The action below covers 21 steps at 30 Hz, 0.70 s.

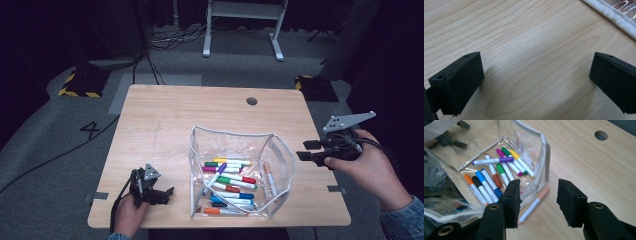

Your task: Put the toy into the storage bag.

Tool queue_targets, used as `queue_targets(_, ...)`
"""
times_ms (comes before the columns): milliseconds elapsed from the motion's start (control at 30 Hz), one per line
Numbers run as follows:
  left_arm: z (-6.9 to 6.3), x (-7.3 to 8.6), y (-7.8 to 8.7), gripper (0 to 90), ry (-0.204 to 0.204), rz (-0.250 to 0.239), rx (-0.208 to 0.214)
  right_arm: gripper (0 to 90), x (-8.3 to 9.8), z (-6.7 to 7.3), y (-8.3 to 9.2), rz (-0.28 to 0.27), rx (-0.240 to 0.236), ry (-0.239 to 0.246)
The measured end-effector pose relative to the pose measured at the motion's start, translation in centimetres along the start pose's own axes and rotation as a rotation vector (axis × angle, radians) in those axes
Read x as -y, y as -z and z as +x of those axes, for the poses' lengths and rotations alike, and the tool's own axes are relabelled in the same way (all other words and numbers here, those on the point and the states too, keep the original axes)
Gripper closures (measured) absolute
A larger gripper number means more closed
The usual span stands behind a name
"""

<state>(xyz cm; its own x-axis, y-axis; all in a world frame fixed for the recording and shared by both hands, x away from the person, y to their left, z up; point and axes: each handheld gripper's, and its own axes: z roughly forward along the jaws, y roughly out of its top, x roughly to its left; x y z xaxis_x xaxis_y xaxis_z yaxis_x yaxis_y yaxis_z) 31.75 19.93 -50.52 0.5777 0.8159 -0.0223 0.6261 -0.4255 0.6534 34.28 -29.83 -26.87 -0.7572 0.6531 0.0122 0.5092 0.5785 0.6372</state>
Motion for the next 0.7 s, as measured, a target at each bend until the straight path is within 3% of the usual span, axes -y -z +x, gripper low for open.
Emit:
queue_targets(167, 0.0, 0.0, 0.0, 0.0, 0.000, 0.000, 0.001, 53.9, 1.0, -1.3, -0.3, -0.002, 0.023, -0.032)
queue_targets(267, 0.0, 0.0, 0.0, 0.0, 0.000, -0.001, 0.001, 53.2, 2.0, -2.0, -1.5, 0.008, 0.022, -0.063)
queue_targets(367, 0.0, 0.0, 0.0, 0.0, 0.000, 0.000, 0.001, 51.4, 3.4, -2.5, -3.6, 0.028, 0.018, -0.091)
queue_targets(533, 0.0, 0.0, 0.0, 0.0, 0.000, 0.000, -0.002, 48.9, 5.9, -3.0, -7.8, 0.029, -0.028, -0.136)
queue_targets(700, 0.0, 0.0, 0.0, 0.0, 0.001, 0.000, 0.002, 48.0, 7.8, -3.3, -11.5, 0.059, -0.059, -0.148)
